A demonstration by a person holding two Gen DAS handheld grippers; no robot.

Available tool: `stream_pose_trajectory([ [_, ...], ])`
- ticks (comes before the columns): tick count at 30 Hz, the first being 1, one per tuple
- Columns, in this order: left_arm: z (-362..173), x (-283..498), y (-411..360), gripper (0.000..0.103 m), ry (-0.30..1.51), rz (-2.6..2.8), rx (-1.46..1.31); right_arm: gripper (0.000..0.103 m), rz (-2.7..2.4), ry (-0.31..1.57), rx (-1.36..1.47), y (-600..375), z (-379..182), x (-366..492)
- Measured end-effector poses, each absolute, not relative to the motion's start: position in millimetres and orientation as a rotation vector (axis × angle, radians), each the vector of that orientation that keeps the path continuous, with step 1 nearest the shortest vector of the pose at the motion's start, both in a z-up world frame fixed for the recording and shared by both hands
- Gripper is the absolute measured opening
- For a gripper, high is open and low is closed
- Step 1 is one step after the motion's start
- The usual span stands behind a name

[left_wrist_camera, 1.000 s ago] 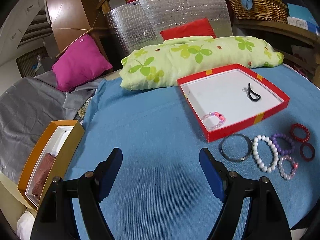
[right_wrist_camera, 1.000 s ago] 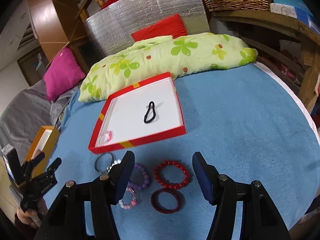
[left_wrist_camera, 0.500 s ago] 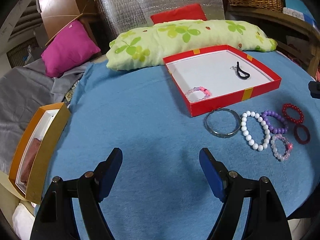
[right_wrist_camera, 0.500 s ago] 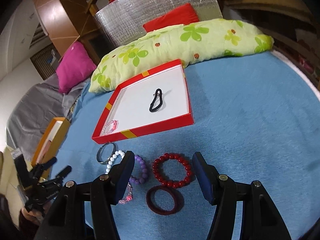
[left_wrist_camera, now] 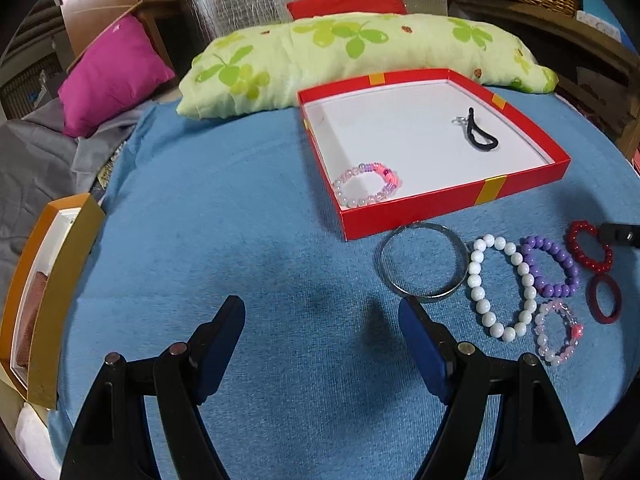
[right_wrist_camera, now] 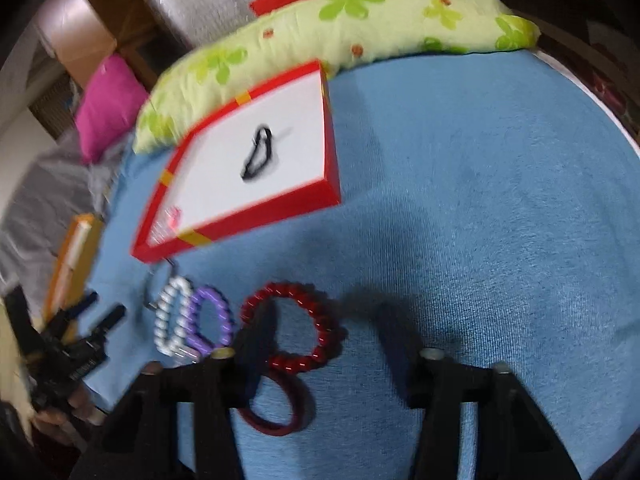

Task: Organize jewelry
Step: 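Grasp the red beaded bracelet with the right gripper while the left gripper grasps the silver bangle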

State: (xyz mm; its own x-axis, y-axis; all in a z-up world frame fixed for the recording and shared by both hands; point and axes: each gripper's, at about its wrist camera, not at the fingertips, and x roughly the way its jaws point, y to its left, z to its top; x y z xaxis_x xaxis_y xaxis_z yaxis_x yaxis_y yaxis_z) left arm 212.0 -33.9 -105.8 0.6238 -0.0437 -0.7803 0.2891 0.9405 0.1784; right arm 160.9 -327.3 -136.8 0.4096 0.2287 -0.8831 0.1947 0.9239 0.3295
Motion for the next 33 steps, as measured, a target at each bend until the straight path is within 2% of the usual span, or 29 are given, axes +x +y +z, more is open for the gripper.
stream_pose_trajectory([
  [3,-107,218,-34,0.080,0.894,-0.184,0.284,0.024,0.018,1.175,0.294,-312,-141,168],
  [5,-106,223,-31,0.080,0.903,-0.182,0.255,0.011,0.017,1.179,0.202,-301,-143,171],
  [10,-110,236,-35,0.080,0.945,-0.206,0.192,0.011,-0.019,1.152,0.078,-288,-143,177],
  [23,-122,260,-59,0.080,1.026,-0.260,0.015,0.011,-0.081,1.166,0.174,-292,-149,186],
  [33,-131,267,-86,0.080,1.032,-0.248,0.039,0.011,-0.083,1.167,0.187,-292,-148,186],
])
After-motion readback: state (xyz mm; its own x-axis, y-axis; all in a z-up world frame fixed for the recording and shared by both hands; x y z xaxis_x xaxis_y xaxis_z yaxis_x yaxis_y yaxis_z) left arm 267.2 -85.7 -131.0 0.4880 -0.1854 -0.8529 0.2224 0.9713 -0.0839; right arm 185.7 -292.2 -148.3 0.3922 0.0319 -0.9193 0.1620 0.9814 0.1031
